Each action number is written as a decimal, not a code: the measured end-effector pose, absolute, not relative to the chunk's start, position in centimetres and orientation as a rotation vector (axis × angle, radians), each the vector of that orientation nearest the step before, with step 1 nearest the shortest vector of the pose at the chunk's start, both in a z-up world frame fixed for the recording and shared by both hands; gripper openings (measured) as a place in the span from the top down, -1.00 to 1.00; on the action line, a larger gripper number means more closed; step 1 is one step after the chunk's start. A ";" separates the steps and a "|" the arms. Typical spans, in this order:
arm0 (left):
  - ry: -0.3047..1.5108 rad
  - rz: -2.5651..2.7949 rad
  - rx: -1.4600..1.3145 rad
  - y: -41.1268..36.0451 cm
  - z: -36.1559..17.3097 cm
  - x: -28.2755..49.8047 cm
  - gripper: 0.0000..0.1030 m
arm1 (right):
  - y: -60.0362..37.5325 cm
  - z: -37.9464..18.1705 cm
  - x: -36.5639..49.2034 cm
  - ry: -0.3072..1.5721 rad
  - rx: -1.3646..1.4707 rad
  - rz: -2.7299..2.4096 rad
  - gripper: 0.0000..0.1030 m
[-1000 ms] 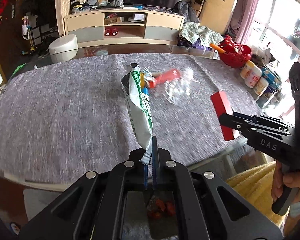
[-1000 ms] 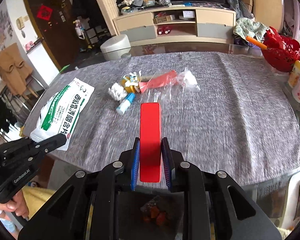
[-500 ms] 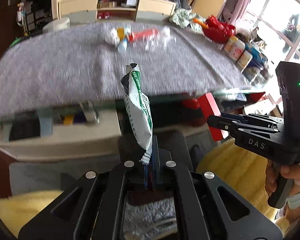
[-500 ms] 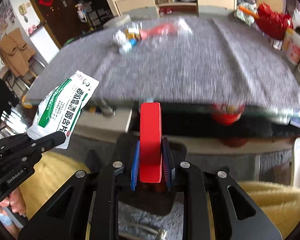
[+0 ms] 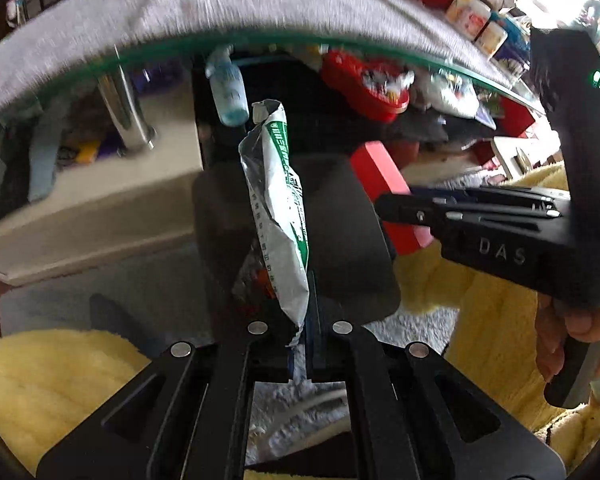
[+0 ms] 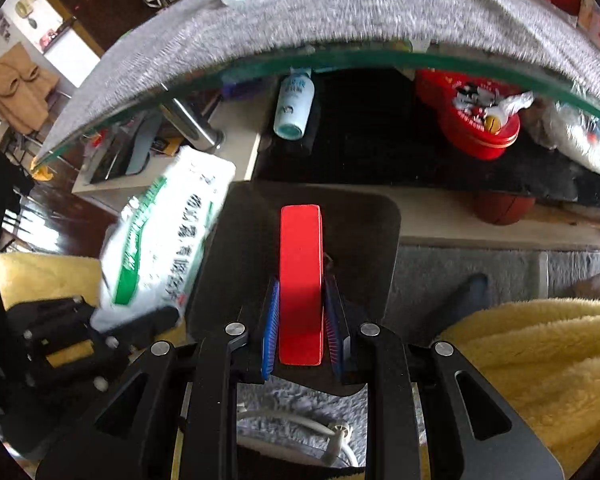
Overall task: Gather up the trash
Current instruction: 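Lower both tools to the grey bin and open both grippers, then grasp the blue-capped eye-drop bottle with the left gripper while the right gripper grasps the clear plastic bag, then lower both tools over the grey bin and open both grippers, then grasp the crumpled foil with the left gripper while the right gripper grasps the white tissue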
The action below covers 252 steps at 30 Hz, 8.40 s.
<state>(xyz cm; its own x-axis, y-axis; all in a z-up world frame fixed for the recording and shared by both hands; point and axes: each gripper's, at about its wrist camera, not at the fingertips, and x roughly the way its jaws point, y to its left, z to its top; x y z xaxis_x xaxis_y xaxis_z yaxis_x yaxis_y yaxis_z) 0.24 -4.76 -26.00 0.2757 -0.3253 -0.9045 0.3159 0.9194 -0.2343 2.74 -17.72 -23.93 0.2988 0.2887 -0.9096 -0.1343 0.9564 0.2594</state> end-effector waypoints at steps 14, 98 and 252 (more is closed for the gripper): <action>1.298 -0.440 -0.073 -4.7 -28.2 1.2 0.71 | -18.0 -24.9 4.0 1.264 0.184 0.268 0.52; 1.048 -0.355 0.007 -4.0 -19.1 28.7 0.67 | -19.1 -15.5 29.7 1.023 0.211 0.236 0.08; 1.013 -0.283 -0.055 -1.8 -18.1 31.4 0.45 | -22.3 -15.3 31.3 0.984 0.194 0.190 0.53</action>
